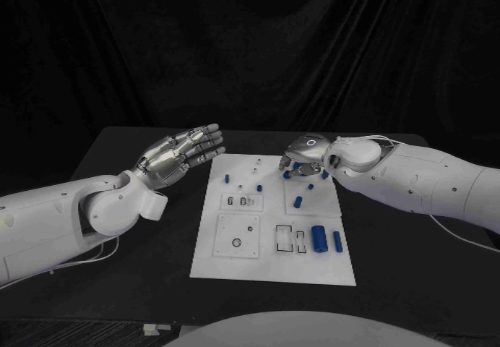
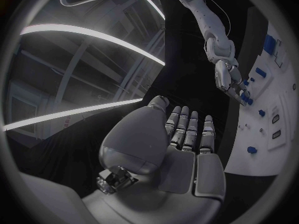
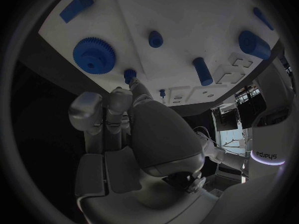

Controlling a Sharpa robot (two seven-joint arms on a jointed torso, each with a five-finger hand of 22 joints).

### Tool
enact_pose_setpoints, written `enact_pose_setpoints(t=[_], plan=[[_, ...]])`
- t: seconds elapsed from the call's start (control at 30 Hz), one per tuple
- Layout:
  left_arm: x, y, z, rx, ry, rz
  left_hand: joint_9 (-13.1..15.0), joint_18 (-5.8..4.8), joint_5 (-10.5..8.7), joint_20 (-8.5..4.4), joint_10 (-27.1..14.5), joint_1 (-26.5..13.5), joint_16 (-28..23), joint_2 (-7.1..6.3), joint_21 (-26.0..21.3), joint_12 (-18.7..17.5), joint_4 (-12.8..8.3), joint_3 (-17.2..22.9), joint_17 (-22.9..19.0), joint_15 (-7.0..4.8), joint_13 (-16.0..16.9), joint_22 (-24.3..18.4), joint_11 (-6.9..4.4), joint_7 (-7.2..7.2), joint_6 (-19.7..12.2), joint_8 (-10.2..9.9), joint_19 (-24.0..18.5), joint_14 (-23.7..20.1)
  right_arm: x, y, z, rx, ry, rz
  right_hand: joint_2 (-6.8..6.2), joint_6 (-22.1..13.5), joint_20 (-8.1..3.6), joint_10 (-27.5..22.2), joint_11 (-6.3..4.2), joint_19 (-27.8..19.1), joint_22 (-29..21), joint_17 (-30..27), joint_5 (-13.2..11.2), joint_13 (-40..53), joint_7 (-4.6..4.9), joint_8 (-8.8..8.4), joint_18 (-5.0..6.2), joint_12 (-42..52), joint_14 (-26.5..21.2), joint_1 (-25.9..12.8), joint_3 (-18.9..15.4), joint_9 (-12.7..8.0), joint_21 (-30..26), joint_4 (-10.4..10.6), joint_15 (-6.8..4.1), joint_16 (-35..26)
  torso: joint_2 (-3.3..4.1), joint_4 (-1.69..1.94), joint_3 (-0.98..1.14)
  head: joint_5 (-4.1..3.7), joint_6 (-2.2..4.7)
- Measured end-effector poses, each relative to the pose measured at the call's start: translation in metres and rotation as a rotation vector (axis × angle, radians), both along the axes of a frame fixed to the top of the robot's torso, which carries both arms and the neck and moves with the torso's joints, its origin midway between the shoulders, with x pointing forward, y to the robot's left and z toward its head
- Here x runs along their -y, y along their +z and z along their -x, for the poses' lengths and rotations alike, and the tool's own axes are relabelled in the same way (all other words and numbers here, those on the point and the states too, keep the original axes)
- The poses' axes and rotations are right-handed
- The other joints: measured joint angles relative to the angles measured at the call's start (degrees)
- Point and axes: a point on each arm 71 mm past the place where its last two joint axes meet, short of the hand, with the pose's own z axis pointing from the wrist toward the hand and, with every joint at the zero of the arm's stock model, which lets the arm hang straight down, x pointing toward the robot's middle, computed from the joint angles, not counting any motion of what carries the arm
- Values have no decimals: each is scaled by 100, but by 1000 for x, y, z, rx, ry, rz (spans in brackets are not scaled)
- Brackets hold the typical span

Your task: Assemble the parts on the task board

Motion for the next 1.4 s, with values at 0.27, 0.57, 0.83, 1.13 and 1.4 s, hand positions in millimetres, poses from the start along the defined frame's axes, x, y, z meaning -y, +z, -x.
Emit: enact_pose_setpoints(t=[0.27, 0.57, 0.83, 1.13, 1.4], plan=[[0, -1, 0, -6, -11, -1, 0, 0, 0, 0, -20, 0, 0, 0, 0, 0, 0, 0, 0, 0, 0, 0, 20, 0, 0, 0, 0, 0, 1, -2, 0, -7, 7, 5, -66, 12, 0, 30, -31, 0, 39, 26, 0, -1, -30, 0, 0, 0, 0, -25, 44, 1, 22, 44, 0, 0, -3, -1, -3, -1, -16], [0, -1, 0, -7, -18, 2, -1, -1, 0, 0, -20, 0, 0, 0, 0, 0, -24, 24, 1, 0, 1, 0, 20, 0, 0, 0, 0, 0, 3, -6, -1, -20, 11, 13, -86, 70, -20, 192, -34, -20, 97, 55, -47, 9, -60, -22, 0, 0, 0, -45, 220, 10, 45, 111, 0, 34, -6, -1, -2, -10, -45], [0, -1, 0, -8, -20, 2, -1, 0, 22, 20, -20, 0, 0, 0, 0, 0, -30, 49, 1, 0, 1, 1, 20, 15, 15, 0, -20, 0, 3, -12, 0, -29, 16, 17, -222, 501, -20, 476, -82, -61, 173, 88, -75, 8, 80, 119, 1, 71, -20, -45, 608, 158, 65, 273, -20, 34, -8, -3, -2, 12, -75], [0, -1, 0, -10, -24, 3, 5, 0, 22, 21, -20, 0, 0, 0, 0, 2, -32, 95, 1, 0, 1, 1, 20, 42, 42, 0, -20, 0, 4, -13, -2, -11, 21, 6, -328, 738, -41, 797, -148, -81, 212, 45, -160, 0, 191, 207, 1, 75, -45, 60, 1037, 310, 66, 323, -45, 34, -8, -3, 1, 21, -116], [-1, -1, 1, -10, -23, 3, 10, 0, 22, 20, -20, 10, 23, -10, 0, 23, -57, 153, 1, 15, 1, 1, 20, 56, 69, 0, -20, -15, 7, -12, 1, 13, 33, -18, -347, 893, -62, 981, -149, -102, 251, 19, -497, 0, 219, 281, 1, 66, -65, 89, 1340, 432, 65, 296, -66, -6, -7, -1, 1, 48, -55]])
